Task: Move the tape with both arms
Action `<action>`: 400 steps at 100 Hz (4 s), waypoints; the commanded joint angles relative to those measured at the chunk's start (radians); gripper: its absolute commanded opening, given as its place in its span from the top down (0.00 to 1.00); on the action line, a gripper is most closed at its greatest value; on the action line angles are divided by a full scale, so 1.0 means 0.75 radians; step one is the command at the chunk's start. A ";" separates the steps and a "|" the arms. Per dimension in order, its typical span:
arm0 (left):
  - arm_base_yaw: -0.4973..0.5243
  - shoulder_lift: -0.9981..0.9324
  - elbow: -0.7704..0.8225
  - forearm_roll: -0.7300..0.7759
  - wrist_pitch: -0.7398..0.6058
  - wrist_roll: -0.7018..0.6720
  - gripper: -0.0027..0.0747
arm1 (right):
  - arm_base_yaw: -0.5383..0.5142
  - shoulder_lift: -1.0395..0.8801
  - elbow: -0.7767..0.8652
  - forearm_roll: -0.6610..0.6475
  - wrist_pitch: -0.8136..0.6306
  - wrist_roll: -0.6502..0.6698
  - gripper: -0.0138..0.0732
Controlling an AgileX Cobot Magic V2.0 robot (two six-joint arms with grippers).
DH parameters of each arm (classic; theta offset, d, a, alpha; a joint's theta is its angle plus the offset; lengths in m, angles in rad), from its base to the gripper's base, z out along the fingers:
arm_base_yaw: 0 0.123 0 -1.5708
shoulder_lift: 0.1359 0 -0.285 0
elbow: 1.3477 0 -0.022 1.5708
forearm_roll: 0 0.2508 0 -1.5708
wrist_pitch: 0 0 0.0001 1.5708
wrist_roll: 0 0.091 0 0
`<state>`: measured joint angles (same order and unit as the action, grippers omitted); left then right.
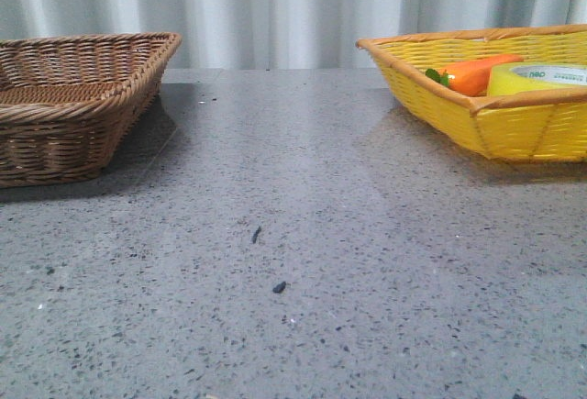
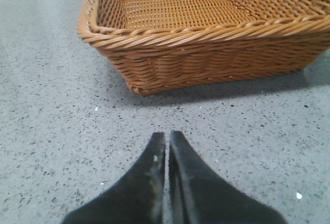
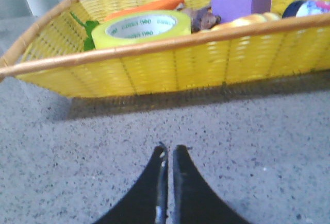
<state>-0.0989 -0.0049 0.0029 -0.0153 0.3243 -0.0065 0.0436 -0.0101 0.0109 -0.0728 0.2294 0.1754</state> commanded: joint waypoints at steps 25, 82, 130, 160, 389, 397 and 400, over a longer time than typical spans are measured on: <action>0.002 -0.038 0.012 -0.004 -0.120 -0.011 0.99 | -0.006 -0.025 0.032 -0.023 -0.155 -0.006 0.92; 0.002 -0.038 0.012 -0.120 -0.144 -0.011 0.99 | -0.006 -0.025 0.030 0.259 -0.391 -0.006 0.92; 0.002 -0.038 0.012 -0.723 -0.432 -0.011 0.99 | -0.006 -0.025 0.030 0.320 -0.357 -0.006 0.92; 0.002 -0.038 0.012 -0.829 -0.528 -0.011 0.99 | -0.006 -0.025 0.014 0.545 -0.469 -0.006 0.92; -0.203 0.806 -1.005 -0.593 0.241 0.207 0.45 | 0.326 1.983 -2.665 0.340 1.055 -0.182 0.90; -0.203 0.806 -1.005 -0.593 0.241 0.207 0.45 | 0.431 2.017 -2.731 0.395 1.050 -0.182 0.90; -0.203 0.806 -1.005 -0.593 0.241 0.207 0.45 | 0.469 2.031 -2.735 0.395 1.050 -0.184 0.90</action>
<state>-0.2423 0.5907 -0.7161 -0.4395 0.5827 0.1486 0.3255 1.5156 -1.9825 0.1791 1.0930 0.0441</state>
